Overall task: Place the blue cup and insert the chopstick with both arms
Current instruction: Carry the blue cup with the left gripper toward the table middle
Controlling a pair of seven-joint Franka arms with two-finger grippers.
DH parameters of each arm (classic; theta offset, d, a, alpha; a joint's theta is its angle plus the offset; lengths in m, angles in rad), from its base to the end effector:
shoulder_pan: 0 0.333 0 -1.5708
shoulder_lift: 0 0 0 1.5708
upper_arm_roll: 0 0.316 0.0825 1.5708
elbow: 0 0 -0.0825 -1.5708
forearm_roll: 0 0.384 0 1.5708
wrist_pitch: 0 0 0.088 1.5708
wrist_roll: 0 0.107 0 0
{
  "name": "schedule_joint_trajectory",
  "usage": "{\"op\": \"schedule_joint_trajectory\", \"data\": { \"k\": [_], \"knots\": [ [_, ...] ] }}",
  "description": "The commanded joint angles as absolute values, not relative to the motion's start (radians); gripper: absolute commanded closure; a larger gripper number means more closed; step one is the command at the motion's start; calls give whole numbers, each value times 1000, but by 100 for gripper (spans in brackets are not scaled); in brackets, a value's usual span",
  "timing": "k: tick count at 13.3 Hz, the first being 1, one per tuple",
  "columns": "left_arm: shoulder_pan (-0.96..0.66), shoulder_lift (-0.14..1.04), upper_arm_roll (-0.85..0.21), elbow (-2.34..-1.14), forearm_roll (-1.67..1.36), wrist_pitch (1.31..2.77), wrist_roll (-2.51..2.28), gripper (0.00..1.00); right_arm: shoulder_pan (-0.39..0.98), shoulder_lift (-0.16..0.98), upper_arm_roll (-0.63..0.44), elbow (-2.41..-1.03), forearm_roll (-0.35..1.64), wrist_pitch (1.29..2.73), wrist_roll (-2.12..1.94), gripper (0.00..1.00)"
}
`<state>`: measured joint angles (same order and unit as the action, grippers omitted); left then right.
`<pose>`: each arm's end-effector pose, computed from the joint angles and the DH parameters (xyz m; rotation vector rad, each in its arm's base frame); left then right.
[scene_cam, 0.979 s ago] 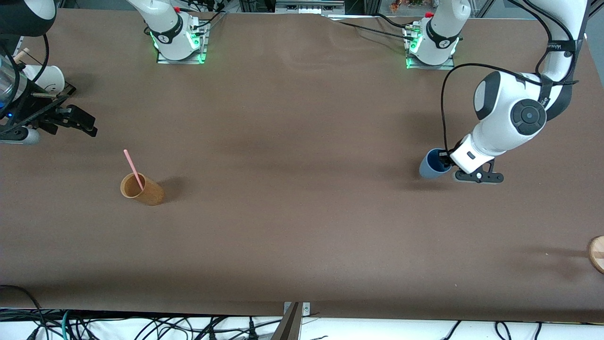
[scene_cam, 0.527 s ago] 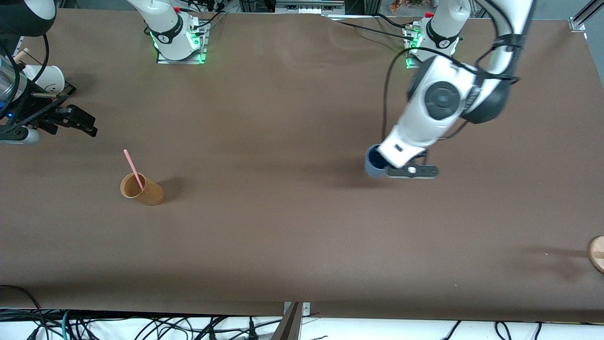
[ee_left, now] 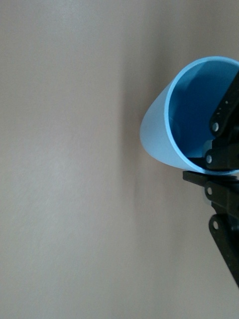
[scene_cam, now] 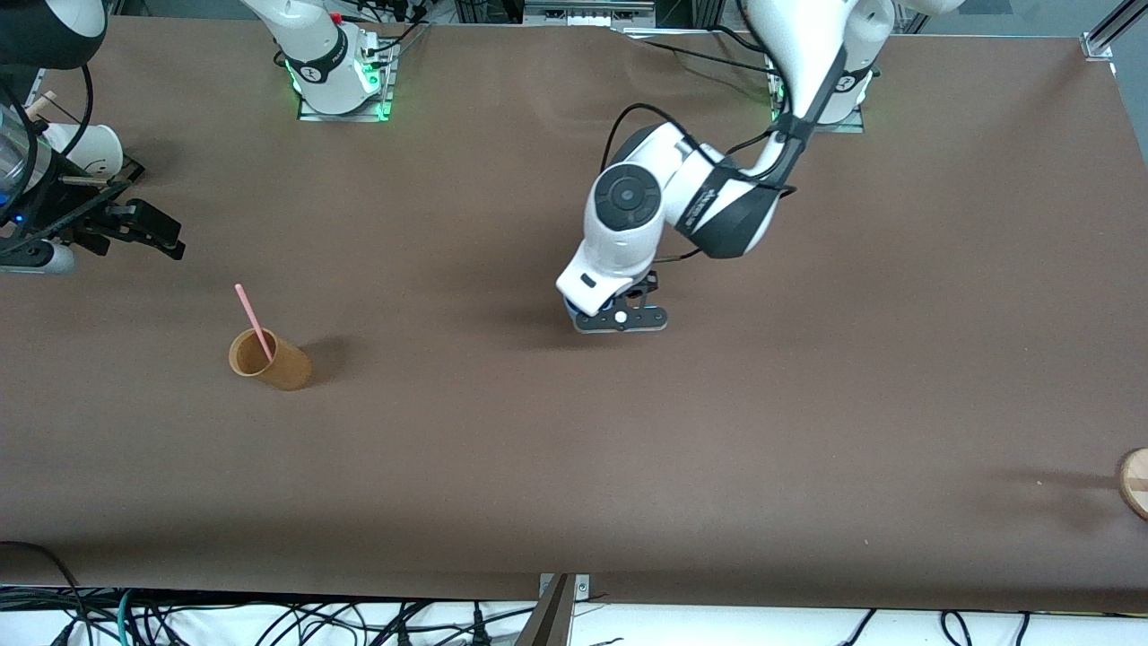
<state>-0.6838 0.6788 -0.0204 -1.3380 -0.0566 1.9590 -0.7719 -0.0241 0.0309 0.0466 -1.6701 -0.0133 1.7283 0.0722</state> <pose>0.5532 -0.4707 0.3243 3.1261 0.1483 -0.1350 0.5745 0.0113 0.5737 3.1300 -0.0749 0.0436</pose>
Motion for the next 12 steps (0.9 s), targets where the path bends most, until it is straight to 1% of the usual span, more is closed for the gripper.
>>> {"op": "schedule_joint_trajectory", "data": {
  "k": [1,5,8,9,10,11,12],
  "knots": [
    [-719,771,-8,-1238,-84,1957,-848,100,-29,34,49,-1649,-5,1707,69,0],
    [-741,834,-11,-1238,-110,2055,-940,100,-29,34,49,-1649,-5,1707,67,0],
    [-739,847,-9,-1238,-112,2068,-928,100,-29,34,49,-1649,-5,1707,67,0],
    [-738,845,-8,-1239,-110,2068,-927,90,-29,34,49,-1649,-5,1707,67,0],
    [-735,845,-6,-1238,-110,2068,-927,71,-29,34,49,-1649,-5,1707,67,0],
    [-732,842,-6,-1238,-112,2069,-927,49,-29,34,49,-1649,-5,1707,67,0],
    [-729,836,-5,-1236,-112,2069,-925,3,-29,34,49,-1649,-5,1707,67,0]
  ]
}}
